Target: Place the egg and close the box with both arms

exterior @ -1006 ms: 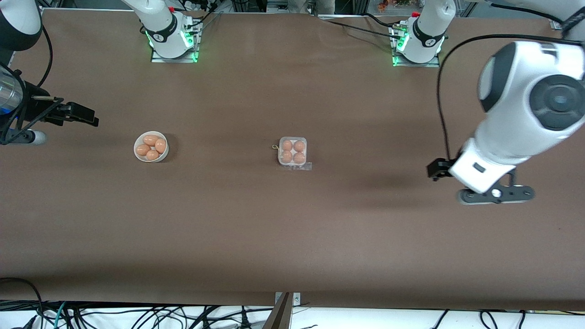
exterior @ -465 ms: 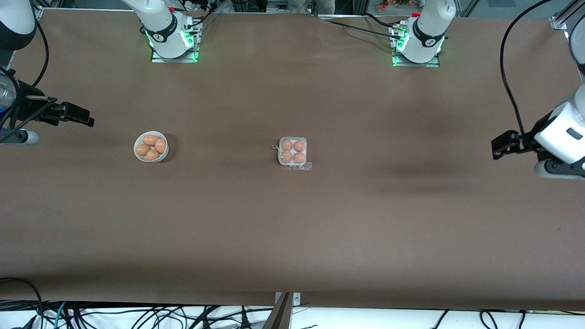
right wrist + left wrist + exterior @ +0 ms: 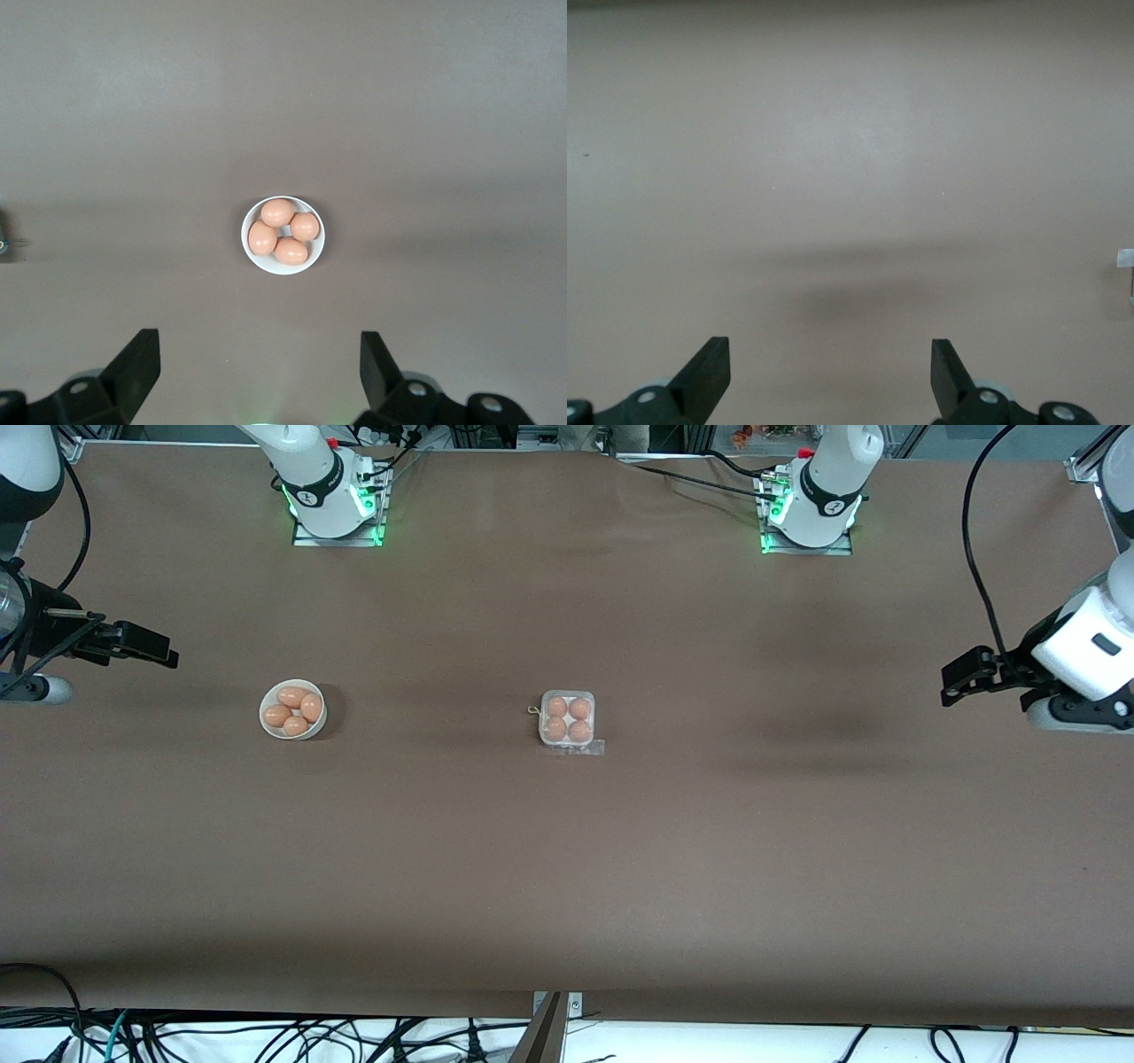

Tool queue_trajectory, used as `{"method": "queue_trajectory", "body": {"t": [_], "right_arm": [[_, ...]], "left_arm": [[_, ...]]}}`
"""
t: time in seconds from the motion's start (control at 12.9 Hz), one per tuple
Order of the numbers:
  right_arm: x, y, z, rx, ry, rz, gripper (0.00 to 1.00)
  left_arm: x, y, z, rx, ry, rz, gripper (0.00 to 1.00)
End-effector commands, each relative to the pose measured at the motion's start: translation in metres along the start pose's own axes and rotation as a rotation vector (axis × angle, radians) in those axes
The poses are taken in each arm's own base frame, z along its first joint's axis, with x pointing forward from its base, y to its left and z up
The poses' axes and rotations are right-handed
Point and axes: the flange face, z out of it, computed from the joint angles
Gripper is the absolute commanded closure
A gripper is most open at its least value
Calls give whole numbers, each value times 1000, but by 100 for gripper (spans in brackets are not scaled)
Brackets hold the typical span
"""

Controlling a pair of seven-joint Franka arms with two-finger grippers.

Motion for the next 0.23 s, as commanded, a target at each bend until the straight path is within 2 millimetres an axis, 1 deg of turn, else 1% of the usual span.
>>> {"method": "queue_trajectory", "body": {"t": [0.0, 0.15], "right_arm": [[-7, 0, -9, -10, 0, 1, 0], [-7, 0, -9, -10, 0, 1, 0]], "left_arm": [[-13, -1, -7, -22, 17, 14, 0], [-15, 0, -2, -23, 6, 14, 0]]}}
